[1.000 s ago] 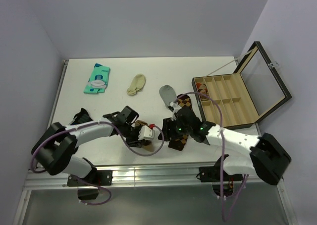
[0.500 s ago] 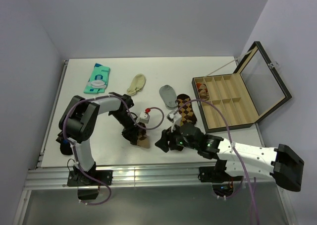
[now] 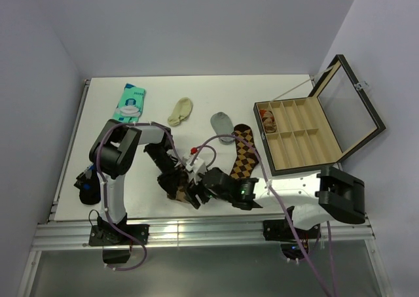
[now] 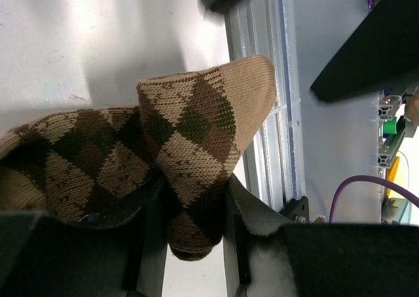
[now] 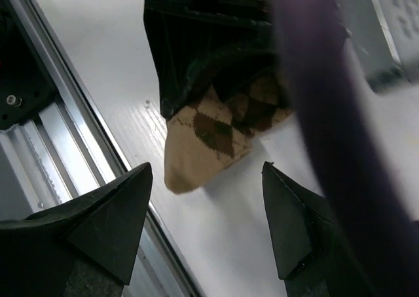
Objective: Roll the socks
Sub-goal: Roll the sock at the center of the board.
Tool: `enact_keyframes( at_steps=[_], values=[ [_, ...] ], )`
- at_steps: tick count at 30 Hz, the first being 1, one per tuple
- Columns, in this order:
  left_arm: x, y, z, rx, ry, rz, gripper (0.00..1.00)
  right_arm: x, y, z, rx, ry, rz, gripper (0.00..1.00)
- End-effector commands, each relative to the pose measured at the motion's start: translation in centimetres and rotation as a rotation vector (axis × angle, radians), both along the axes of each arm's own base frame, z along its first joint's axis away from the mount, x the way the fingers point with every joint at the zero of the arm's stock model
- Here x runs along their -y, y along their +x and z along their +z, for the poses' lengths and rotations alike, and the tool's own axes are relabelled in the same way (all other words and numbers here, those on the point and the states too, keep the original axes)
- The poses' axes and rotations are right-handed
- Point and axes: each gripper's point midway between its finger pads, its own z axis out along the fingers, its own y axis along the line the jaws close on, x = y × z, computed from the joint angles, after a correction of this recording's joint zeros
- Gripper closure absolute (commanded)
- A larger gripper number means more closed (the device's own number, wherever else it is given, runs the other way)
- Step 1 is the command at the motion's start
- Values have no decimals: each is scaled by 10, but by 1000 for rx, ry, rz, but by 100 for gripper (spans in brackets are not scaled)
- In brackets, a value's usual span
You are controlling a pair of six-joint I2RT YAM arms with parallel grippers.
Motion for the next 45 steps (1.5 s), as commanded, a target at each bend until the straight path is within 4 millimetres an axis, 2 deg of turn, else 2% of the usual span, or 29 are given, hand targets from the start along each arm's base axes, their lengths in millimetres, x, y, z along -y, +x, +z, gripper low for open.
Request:
enact_keyframes(
  at_steps=[1,6,9,13,18,22,24,25,26,29,34,36,45],
  values=[
    [2,2,3,6,-29,-16,100,-27,6,21,89,43,41,25],
    [1,2,3,-1,-29,-18,100,-38,1,2,91,-15,71,24],
    [1,3,3,-2,-30,-18,100,-44,0,-1,98,-17,81,23],
    [1,1,4,-16,-30,-18,100,-49,2,-21,105,-74,79,23],
    [1,0,6,-21,-32,-19,100,-55,6,-34,118,-114,71,24],
    [1,-1,7,-31,-34,-21,100,-57,7,-46,116,-138,58,32],
    [2,-2,9,-39,-36,-19,100,-56,9,-52,113,-151,47,41],
    [2,-2,9,-36,-37,-19,97,-55,10,-53,111,-153,39,45],
    [2,-1,9,-35,-38,-19,96,-54,11,-54,117,-159,29,58],
    [1,-2,11,-31,-37,-17,87,-49,12,-60,112,-173,16,72],
    [3,7,20,-2,-25,10,70,-40,10,-62,103,-189,15,74],
    [4,13,26,15,-27,22,66,-38,9,-63,103,-193,16,75],
    [0,23,36,76,-20,38,58,-30,7,-65,97,-219,18,75]
  ],
)
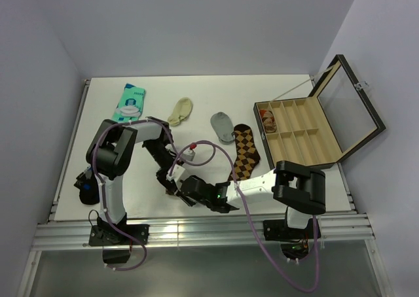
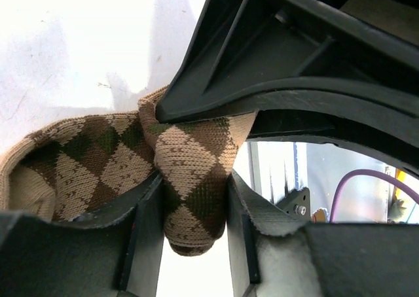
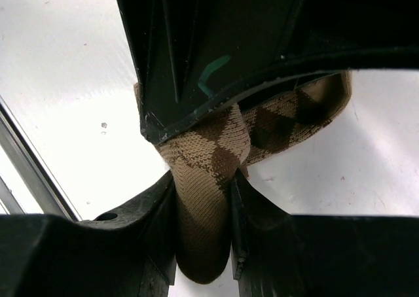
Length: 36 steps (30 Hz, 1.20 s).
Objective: Roll the socks
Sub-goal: Roll the sock at the center of the board.
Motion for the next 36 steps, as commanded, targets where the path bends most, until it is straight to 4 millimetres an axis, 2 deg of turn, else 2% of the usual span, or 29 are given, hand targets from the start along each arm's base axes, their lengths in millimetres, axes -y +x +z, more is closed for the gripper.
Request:
enact_keyframes(
  at_steps=[1,6,8,13,16,17,19,20,21,28,31,36],
  values=[
    [3,7,25,37,-36,26,58,8,-5,-7,-22,-33,2,75],
    [1,8,27,50,-24,28,55,10,-7,-11,-32,-50,10,75],
    [-1,10,28,57,-21,33,50,10,-8,-12,-35,-53,12,75],
    [-4,22,29,78,-17,67,50,12,-9,-16,-39,-65,13,75],
    [-5,38,33,104,-19,121,50,12,-9,-17,-42,-69,11,75],
    [-4,52,33,137,-13,170,50,13,-9,-18,-43,-72,9,76],
    [-5,65,32,182,2,211,50,11,-10,-17,-46,-73,13,76],
    [-5,81,27,213,24,280,49,13,-10,-20,-47,-81,13,76],
    [-6,86,28,236,38,303,42,13,-10,-21,-50,-84,13,76],
    [-17,97,2,283,143,393,38,11,-10,-24,-60,-94,14,76],
    [-19,106,-2,331,156,429,39,9,-11,-26,-65,-98,17,76],
    [-18,118,9,412,134,467,38,8,-12,-28,-69,-109,21,76]
  ],
)
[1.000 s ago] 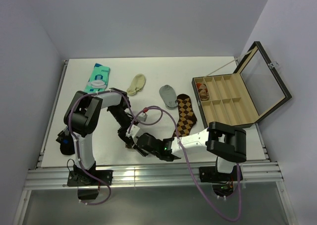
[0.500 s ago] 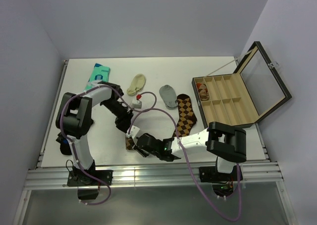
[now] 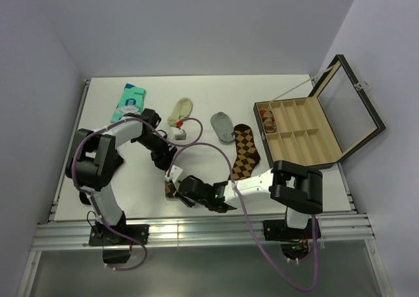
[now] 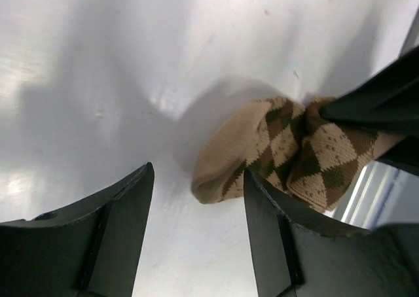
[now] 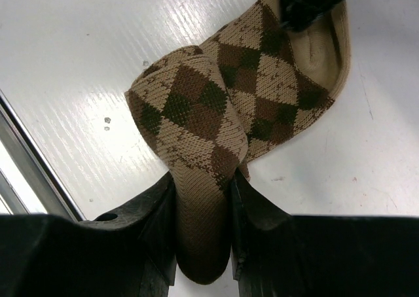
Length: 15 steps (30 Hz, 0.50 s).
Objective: Roll the socks
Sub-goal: Roll the sock at the center of the board.
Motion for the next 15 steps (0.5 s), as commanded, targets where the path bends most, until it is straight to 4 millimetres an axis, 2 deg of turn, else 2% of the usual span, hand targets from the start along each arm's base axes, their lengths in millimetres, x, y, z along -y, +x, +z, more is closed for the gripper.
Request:
enact_keyframes(
  at_steps=[1,5,11,15],
  values=[
    [3,22,17,134,-12,37,37,9,-8,-22,-48,-85,9,76],
    [3,13,10,66,-11,14,38,9,-8,-23,-51,-92,10,76],
    [2,-15,4,-40,-48,-66,40,12,-9,-27,-60,-103,7,77],
    [1,-22,2,-85,-49,-88,41,12,-11,-30,-65,-111,12,77]
  ],
)
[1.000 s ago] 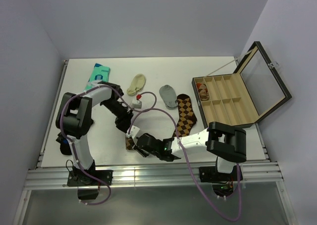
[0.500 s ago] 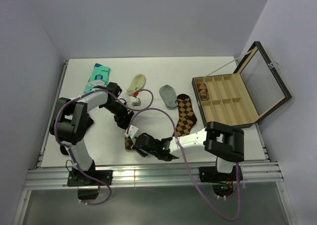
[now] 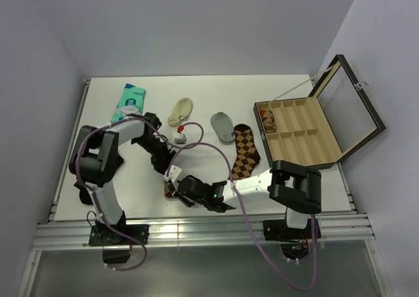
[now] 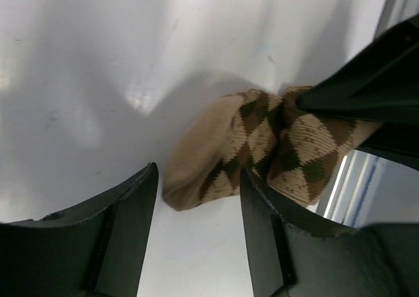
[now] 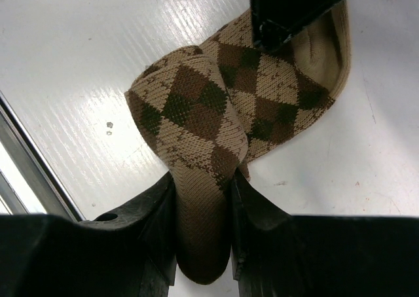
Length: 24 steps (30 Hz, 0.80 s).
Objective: Roll the socks
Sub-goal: Roll the sock at the center of the board.
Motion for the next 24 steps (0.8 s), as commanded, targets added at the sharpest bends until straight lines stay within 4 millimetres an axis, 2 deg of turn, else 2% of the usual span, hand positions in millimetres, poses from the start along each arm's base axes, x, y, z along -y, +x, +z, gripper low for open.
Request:
enact_keyframes(
  at_steps=[1,5,6,8,9,10,11,14,17,22,24],
  values=[
    [2,-10,3,-43,-31,-56,42,16,-11,-29,-59,-108,11,77],
    [6,-13,-3,-61,-25,-59,49,16,-11,-31,-63,-113,12,77],
    [8,-15,-4,-65,-21,-63,56,16,-11,-32,-64,-114,13,77],
    [11,-17,-8,-73,-12,-67,64,17,-11,-32,-65,-117,13,77],
    [14,-18,-8,-76,-5,-72,75,18,-11,-32,-66,-118,13,77],
    [15,-18,-11,-78,-1,-70,82,18,-12,-31,-65,-118,15,77],
    [17,-18,-11,-80,4,-70,99,19,-12,-30,-66,-118,19,77],
    [27,-15,-8,-81,-10,-73,100,21,-14,-26,-69,-122,36,77],
    [39,-5,-4,-46,-25,-60,100,21,-17,-19,-78,-127,59,77],
    [59,14,6,25,-34,-21,100,14,-39,-9,-162,-124,169,78],
    [67,27,10,54,-42,7,100,18,-45,-10,-190,-158,195,79]
  ],
)
